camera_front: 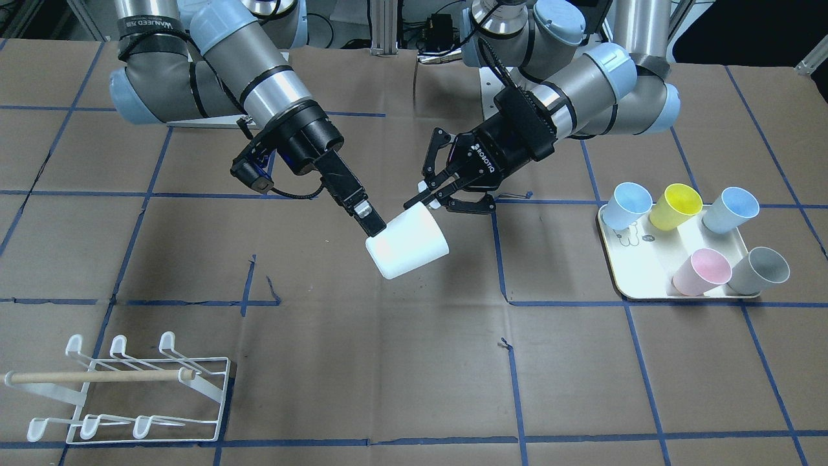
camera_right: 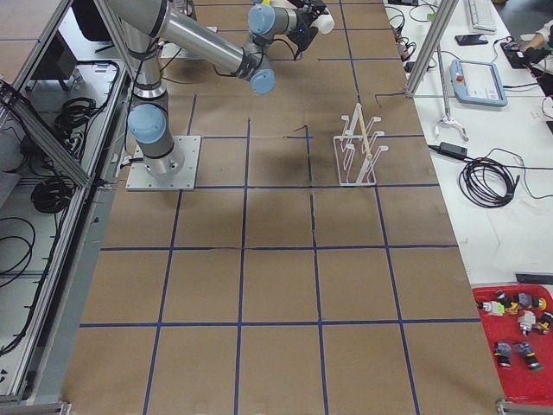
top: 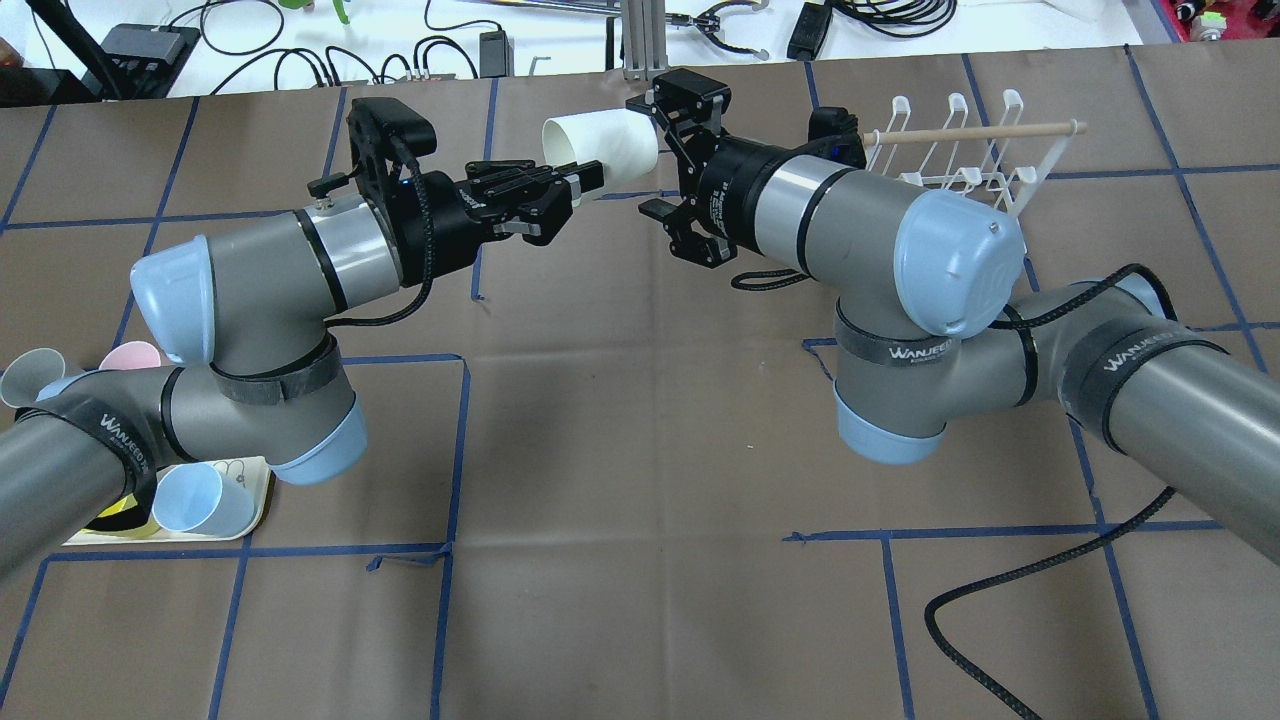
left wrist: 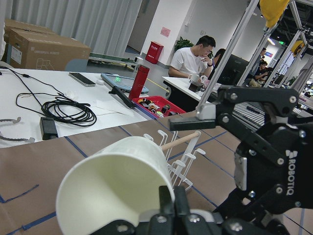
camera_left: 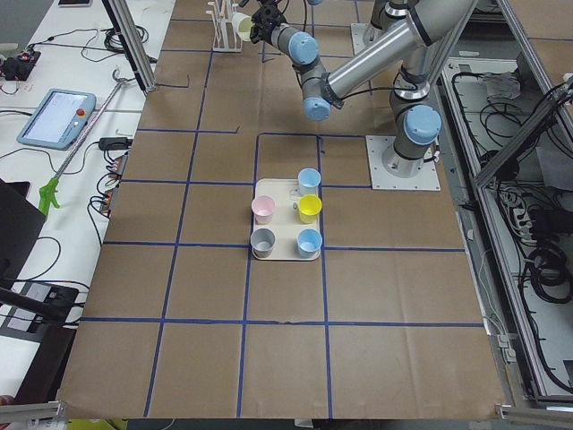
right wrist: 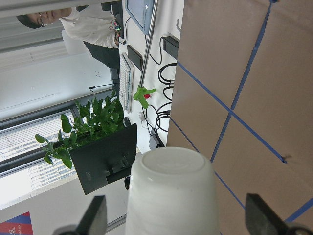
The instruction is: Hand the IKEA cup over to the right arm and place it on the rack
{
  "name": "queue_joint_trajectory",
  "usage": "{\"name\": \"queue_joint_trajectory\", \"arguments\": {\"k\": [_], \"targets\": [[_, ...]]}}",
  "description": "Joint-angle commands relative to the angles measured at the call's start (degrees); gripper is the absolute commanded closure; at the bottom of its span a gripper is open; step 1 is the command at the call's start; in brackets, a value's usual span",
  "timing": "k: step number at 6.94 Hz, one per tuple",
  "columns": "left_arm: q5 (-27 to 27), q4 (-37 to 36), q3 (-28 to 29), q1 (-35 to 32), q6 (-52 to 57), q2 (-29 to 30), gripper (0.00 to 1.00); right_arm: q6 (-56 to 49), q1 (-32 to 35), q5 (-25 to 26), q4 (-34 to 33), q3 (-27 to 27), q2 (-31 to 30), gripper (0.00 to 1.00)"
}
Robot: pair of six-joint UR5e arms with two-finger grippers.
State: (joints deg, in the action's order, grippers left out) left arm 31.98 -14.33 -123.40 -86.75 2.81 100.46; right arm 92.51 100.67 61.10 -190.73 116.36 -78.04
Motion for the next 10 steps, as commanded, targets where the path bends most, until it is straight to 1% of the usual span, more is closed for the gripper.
{"name": "queue_joint_trajectory", "arguments": {"k": [1,4,7,8,9,10], "targets": [[0.0,0.0,0.0,0.0,0.0,0.0,0.99,0.0,0.1,-0.2,0.1,-2.6,2.4,0.00],[0.0,0.0,0.1,0.0,0.0,-0.1,0.97,0.0,1.3,-0.3,0.1,-5.2,5.2,0.00],[0.0,-0.1,0.0,0.0,0.1,-0.1,0.97,0.0,1.9,0.2,0.1,-5.1,5.3,0.01],[0.0,-0.1,0.1,0.0,0.0,-0.1,0.97,-0.1,1.8,0.2,0.2,-5.1,5.3,0.06],[0.1,-0.1,0.1,0.0,0.1,-0.1,0.97,-0.5,1.9,-0.7,0.2,-5.1,5.4,0.25],[0.1,-0.1,0.1,0.0,0.0,-0.1,0.97,-0.5,1.8,-0.8,0.2,-5.1,5.4,0.36]]}}
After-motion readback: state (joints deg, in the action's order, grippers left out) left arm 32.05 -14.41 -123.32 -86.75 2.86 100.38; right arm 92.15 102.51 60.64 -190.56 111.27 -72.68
